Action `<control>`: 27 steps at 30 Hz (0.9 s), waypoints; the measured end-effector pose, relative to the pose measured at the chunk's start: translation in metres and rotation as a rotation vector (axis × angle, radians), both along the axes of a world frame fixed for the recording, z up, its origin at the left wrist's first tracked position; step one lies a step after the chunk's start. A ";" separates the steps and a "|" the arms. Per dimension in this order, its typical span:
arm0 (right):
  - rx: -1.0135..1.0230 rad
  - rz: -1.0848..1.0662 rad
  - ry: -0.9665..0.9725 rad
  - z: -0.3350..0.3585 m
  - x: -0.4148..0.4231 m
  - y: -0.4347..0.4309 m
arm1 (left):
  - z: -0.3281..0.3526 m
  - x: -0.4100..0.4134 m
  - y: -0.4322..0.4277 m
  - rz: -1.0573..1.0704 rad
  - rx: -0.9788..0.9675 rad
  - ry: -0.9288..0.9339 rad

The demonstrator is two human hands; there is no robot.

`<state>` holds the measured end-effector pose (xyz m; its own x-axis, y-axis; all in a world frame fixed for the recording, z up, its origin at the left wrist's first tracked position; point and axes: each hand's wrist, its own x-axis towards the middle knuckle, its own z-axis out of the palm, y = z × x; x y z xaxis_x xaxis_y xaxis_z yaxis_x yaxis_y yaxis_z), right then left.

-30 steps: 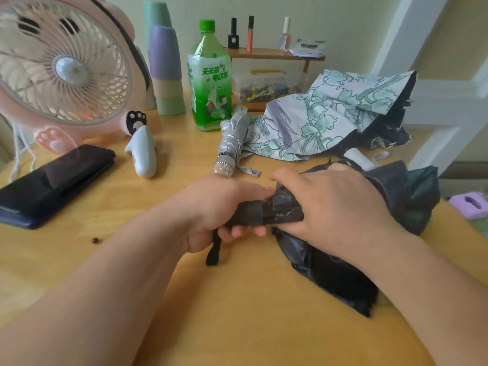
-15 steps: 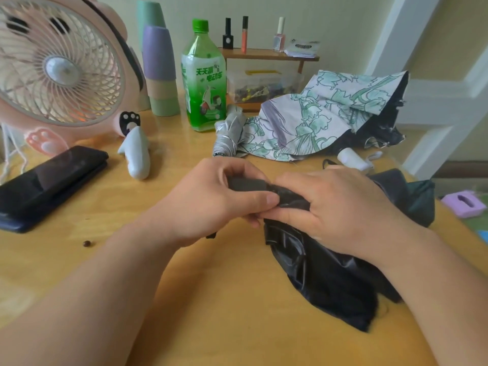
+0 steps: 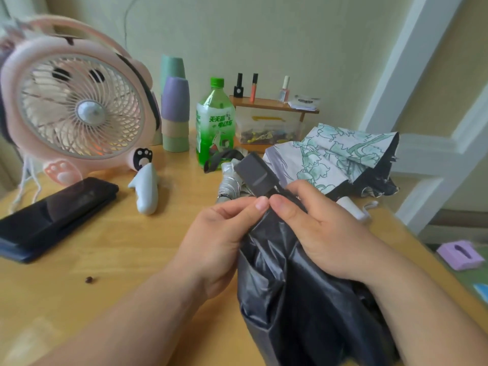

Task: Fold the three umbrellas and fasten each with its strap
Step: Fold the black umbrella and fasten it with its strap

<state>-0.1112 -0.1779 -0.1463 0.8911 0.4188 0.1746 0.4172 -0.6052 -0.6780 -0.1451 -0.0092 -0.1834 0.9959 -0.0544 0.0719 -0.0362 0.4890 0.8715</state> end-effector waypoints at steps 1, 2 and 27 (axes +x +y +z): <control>-0.005 0.007 -0.002 -0.001 0.000 -0.002 | 0.000 0.000 -0.001 0.052 0.032 -0.014; -0.007 0.010 -0.019 -0.003 -0.001 -0.002 | 0.000 0.000 -0.002 0.105 0.068 -0.031; 0.347 0.251 0.084 0.008 -0.001 0.044 | 0.015 0.015 0.042 0.124 -0.011 -0.383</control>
<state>-0.1123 -0.1337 -0.1382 0.7864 0.5535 0.2743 0.4567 -0.2219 -0.8615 -0.1298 0.0328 -0.1684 0.8958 0.0671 0.4394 -0.4169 0.4698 0.7781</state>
